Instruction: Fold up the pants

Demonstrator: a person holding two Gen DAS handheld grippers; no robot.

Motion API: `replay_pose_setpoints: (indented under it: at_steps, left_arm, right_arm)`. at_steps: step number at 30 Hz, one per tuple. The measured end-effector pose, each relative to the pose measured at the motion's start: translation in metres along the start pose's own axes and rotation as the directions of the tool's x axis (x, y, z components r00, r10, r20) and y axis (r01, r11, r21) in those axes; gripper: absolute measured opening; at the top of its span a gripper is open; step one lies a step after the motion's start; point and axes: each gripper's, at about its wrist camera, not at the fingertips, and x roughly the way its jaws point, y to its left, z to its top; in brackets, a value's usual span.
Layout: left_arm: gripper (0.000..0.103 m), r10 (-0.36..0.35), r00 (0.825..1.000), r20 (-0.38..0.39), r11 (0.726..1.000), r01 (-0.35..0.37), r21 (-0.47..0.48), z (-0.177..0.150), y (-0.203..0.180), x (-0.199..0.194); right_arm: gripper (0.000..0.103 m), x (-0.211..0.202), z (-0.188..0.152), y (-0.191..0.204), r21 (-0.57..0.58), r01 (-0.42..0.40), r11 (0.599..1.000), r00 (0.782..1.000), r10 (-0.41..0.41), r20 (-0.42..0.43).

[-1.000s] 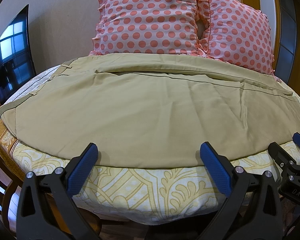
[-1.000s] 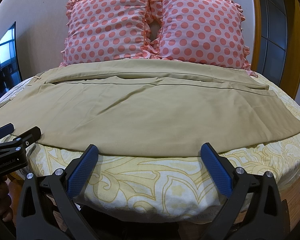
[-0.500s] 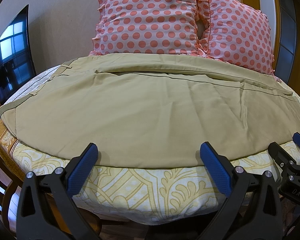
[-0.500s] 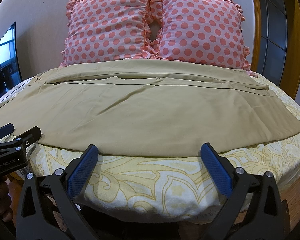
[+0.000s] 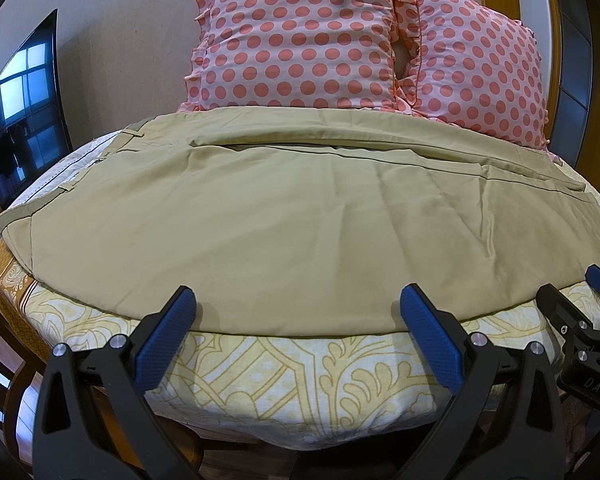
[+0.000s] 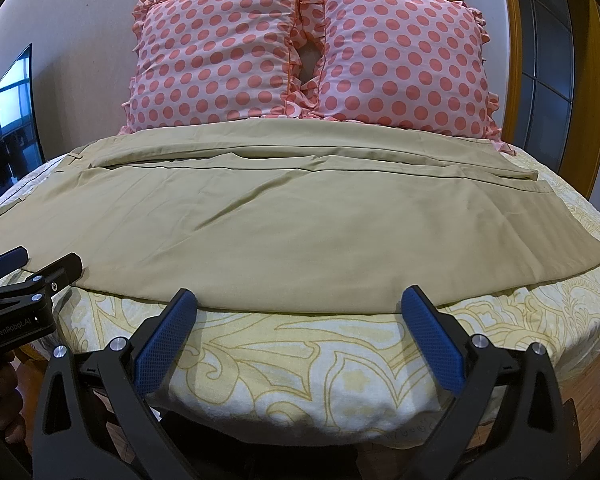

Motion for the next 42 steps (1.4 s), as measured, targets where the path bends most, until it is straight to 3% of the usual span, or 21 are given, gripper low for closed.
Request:
replay_pose_setpoints:
  at_steps: [31,34,36,39,42]
  left_arm:
    - [0.101,0.0,1.0,0.005,1.0,0.0,0.001,0.0,0.0,0.0]
    - [0.101,-0.006,1.0,0.0,1.0,0.006,0.005,0.001,-0.003,0.001]
    - [0.101,-0.019,1.0,-0.013,1.0,0.019,0.005,0.006,0.0,-0.003]
    - [0.101,-0.016,1.0,0.004,1.0,0.016,0.003,0.014,0.006,-0.012]
    - [0.101,0.005,0.999,0.046,1.0,-0.004,-0.013,0.035,0.01,-0.016]
  right_arm:
    - [0.102,-0.005,-0.004,0.001,-0.006,-0.006,1.0,1.0,0.006,0.021]
    - [0.102,-0.005,0.009,-0.009,0.007,-0.055,0.998,0.998,0.055,-0.011]
    - [0.102,-0.012,0.025,-0.024,0.044,-0.076,0.996,0.997,0.075,0.016]
    - [0.102,-0.019,0.068,-0.063,0.092,-0.026,0.995,0.996,0.018,0.082]
    - [0.102,0.008,0.119,-0.113,0.156,0.052,0.986,0.996,-0.063,0.064]
